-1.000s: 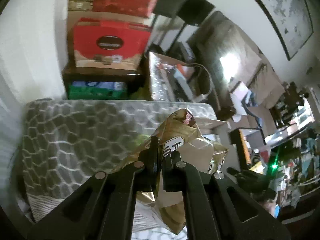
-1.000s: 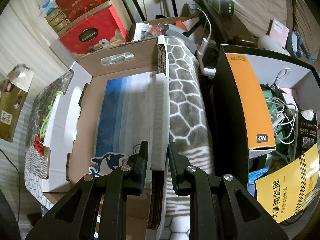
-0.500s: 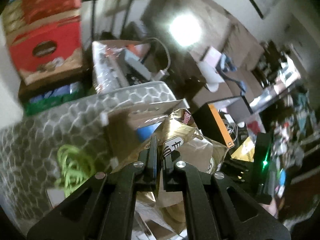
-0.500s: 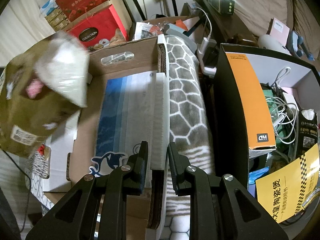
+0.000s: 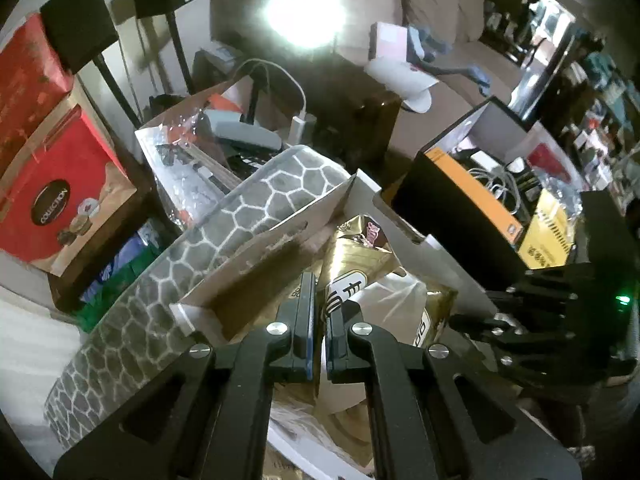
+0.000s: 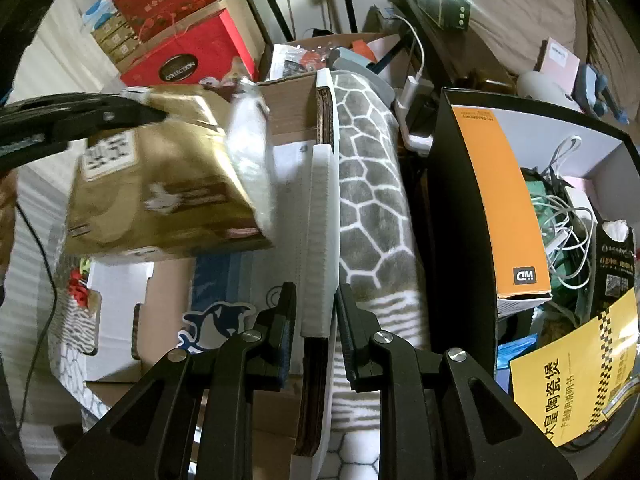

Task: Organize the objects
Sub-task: 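Carry the gold snack bag into the cardboard box and release it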

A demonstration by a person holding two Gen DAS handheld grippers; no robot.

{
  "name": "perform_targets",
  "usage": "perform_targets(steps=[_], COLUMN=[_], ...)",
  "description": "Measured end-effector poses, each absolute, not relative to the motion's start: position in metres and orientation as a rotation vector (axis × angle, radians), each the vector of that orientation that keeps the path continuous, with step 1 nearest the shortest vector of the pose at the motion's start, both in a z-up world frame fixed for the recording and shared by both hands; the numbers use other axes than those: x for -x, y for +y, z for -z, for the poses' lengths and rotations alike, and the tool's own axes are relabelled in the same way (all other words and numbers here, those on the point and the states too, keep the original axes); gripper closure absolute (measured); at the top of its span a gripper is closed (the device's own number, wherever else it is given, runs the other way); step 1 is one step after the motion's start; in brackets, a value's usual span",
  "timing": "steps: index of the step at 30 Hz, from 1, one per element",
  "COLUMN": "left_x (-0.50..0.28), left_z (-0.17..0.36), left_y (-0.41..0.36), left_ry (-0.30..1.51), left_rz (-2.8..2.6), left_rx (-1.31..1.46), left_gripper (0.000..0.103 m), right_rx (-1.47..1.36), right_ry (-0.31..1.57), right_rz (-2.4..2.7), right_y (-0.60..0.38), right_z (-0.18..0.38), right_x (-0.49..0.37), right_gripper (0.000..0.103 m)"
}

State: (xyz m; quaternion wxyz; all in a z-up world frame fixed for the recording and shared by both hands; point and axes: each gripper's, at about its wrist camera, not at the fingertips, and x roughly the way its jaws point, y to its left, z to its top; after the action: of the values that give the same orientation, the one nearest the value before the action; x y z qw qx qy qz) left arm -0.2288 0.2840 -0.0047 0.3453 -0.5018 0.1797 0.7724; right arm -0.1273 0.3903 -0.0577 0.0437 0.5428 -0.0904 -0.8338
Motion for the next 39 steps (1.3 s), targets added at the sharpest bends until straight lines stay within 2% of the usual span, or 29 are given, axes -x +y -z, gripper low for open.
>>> perform_targets(steps=[8,12,16,22,30,32,34,36,39], left_x=[0.238,0.244,0.241,0.237,0.231,0.228,0.225,0.221,0.214], left_z=[0.028,0.035,0.032,0.030,0.030,0.024,0.013,0.003,-0.014], left_y=[0.298,0.301,0.298,0.293,0.289,0.286,0.278,0.271,0.252], left_ry=[0.585,0.655,0.707,0.907,0.920,0.877,0.817,0.769,0.677], left_rz=[-2.043,-2.091,-2.136,-2.215,-2.224,-2.227,-2.260,-2.292,-2.340], left_rx=[1.279,1.279,1.238,1.159,1.146,1.148,1.129,1.103,1.071], left_gripper=[0.095,0.087,0.064,0.063,0.063,0.055,0.037,0.026,0.017], right_rx=[-1.660,-1.660,-1.662,-1.668,-1.677,-1.678,-1.676,-1.673,-1.670], right_ry=[-0.271,-0.272,-0.271,-0.268,-0.275,-0.281,-0.282,-0.286,-0.293], right_rz=[2.548,2.548,2.547,2.544,2.533,2.532,2.534,2.535,2.539], right_y=[0.390,0.390,0.390,0.389,0.391,0.391,0.392,0.392,0.394], right_z=[0.058,0.058,0.059,0.062,0.065,0.065,0.065,0.065,0.065], right_x=[0.127,0.126,0.127,0.125,0.122,0.122,0.121,0.121,0.121], right_gripper=[0.081,0.081,0.081,0.081,0.080,0.080,0.080,0.080,0.080])
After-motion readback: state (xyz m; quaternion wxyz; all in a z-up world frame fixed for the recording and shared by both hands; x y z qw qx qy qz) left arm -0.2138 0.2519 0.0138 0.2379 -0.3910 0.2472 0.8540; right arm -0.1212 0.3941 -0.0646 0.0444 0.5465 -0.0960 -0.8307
